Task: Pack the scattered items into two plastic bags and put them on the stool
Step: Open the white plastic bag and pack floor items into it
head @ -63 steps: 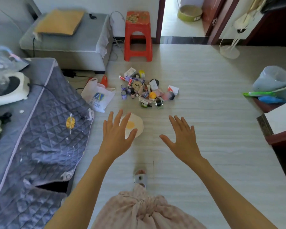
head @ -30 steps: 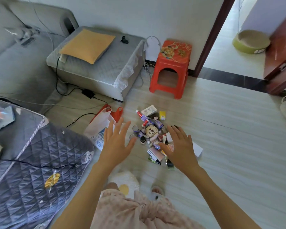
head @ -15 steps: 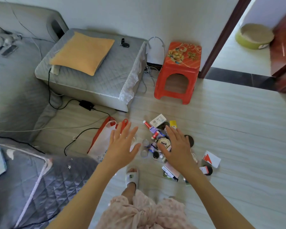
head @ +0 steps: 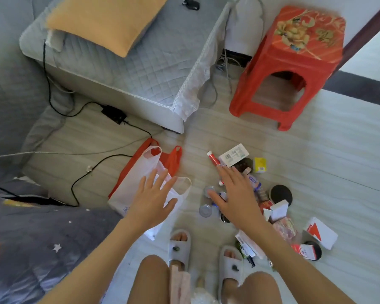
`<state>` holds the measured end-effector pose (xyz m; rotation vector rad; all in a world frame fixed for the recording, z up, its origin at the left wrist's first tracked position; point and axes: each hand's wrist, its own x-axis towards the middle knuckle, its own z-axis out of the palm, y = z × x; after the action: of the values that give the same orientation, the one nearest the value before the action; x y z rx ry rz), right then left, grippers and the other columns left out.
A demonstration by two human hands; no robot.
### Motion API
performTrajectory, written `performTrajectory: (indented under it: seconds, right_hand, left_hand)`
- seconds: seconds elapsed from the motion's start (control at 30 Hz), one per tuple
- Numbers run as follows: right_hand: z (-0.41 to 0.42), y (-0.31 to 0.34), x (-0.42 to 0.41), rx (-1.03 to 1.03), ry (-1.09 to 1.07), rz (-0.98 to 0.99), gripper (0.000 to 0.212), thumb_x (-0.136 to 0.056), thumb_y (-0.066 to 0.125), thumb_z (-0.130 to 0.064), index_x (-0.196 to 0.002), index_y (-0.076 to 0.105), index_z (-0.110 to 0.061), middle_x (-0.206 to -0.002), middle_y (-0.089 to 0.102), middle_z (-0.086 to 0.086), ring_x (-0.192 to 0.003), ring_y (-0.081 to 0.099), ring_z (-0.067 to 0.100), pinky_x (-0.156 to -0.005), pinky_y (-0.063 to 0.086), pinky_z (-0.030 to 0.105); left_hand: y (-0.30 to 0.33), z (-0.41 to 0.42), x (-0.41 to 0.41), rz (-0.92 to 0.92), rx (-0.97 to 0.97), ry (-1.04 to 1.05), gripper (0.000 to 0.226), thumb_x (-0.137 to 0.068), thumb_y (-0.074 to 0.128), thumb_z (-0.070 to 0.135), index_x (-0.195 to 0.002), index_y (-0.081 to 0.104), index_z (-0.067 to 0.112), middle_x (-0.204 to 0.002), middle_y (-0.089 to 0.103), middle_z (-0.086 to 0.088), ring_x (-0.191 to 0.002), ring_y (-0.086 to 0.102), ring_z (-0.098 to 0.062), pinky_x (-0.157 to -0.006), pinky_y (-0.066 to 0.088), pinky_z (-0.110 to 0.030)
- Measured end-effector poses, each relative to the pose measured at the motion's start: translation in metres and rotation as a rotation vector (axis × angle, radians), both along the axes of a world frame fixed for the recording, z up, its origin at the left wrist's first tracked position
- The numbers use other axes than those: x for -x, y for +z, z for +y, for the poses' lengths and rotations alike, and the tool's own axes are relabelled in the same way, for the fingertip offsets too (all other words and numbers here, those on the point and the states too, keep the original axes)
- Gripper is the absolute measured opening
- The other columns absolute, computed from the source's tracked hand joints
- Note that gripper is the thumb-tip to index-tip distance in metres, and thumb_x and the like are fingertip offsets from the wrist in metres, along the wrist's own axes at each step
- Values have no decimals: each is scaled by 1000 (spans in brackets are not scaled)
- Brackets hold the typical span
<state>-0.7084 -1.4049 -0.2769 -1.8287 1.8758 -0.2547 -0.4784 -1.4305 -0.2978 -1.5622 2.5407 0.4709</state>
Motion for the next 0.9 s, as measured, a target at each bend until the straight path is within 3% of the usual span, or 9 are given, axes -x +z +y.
performTrajectory:
  seconds: [0.2,0.3,0.43,0.53,0.6,0.7,0.77,0.83,0.9]
  right_hand:
    - [-40,-210,0,35,189,82,76,-81,25,-60,-144,30,-18,-148,36,7,-140,27,28,-112,16,50]
    - [-47,-298,5,-42,317,190,68,-92,34,-54,-148,10,-26,-156,16,0,-145,6,19,-117,2,45]
    - [-47,-369,16,4,351,223,68,-92,34,-54,-148,8,-26,-157,15,-2,-146,4,18,-117,-3,43]
    - [-35,-399,18,65,367,236,72,-86,26,-60,-148,16,-24,-154,24,1,-145,13,21,-116,2,45]
    - [-24,-412,18,45,372,238,68,-89,40,-52,-146,23,-21,-152,30,5,-143,20,25,-115,9,49]
    - [-7,-421,16,93,430,308,66,-79,53,-48,-135,45,-16,-134,54,11,-127,48,31,-103,32,57]
    - [-4,-427,17,140,429,356,66,-73,65,-47,-128,52,-15,-124,62,10,-117,57,31,-96,42,56]
    - [-6,-429,16,176,380,319,64,-71,69,-44,-125,55,-13,-120,64,10,-114,60,31,-92,46,54]
    - [-5,-426,12,239,310,228,53,-72,61,-38,-118,61,-10,-112,67,10,-106,64,30,-85,52,46]
  left_hand:
    - [-230,-24,6,-95,47,-12,53,-76,47,44,-123,50,18,-127,58,-13,-115,54,-41,-85,45,-59]
    - [-326,-23,10,-166,76,-82,70,-60,76,43,-121,49,20,-121,62,-11,-109,59,-39,-79,48,-57]
    - [-410,-22,12,-206,120,-93,85,-44,86,43,-118,49,22,-118,65,-10,-105,62,-37,-75,52,-53]
    - [-446,-11,8,-244,156,-96,78,-40,88,43,-111,64,21,-114,67,-9,-101,64,-35,-75,52,-54]
    - [-456,-3,3,-258,161,-83,76,-39,89,42,-108,68,20,-112,68,-8,-101,65,-34,-76,51,-55]
    - [-461,4,-4,-315,143,-61,81,-33,90,41,-107,69,18,-109,69,-7,-104,63,-35,-87,43,-62]
    - [-462,-3,-8,-358,156,-35,80,-32,91,34,-107,69,15,-100,70,-9,-106,61,-37,-106,13,-63]
    - [-458,-11,-8,-398,177,2,58,-40,89,19,-95,70,13,-85,67,-7,-101,63,-31,-107,-15,-55]
    - [-456,-16,-10,-327,259,-22,38,-33,85,5,-63,66,17,-59,57,1,-69,65,-22,-112,3,-51]
